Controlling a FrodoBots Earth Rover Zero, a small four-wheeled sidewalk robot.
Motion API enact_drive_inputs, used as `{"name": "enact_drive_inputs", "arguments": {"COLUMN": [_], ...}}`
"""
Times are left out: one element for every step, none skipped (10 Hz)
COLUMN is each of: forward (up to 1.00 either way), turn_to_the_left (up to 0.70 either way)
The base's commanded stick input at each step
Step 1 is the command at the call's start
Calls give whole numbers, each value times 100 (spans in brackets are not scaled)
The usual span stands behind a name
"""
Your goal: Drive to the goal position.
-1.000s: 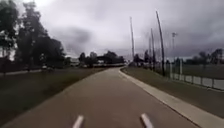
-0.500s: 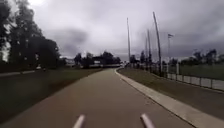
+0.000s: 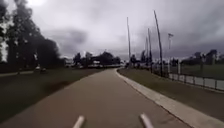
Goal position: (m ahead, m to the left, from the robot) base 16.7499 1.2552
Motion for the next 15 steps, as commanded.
{"name": "enact_drive_inputs", "arguments": {"forward": [98, 98, 98, 98, 98, 98, 98, 98, 98, 98, 98, 98, 98, 98, 98], "turn_to_the_left": [1, 1, 1, 1, 1, 1, 1, -4, -10, -14, -18, -17, -9, 1, 1]}}
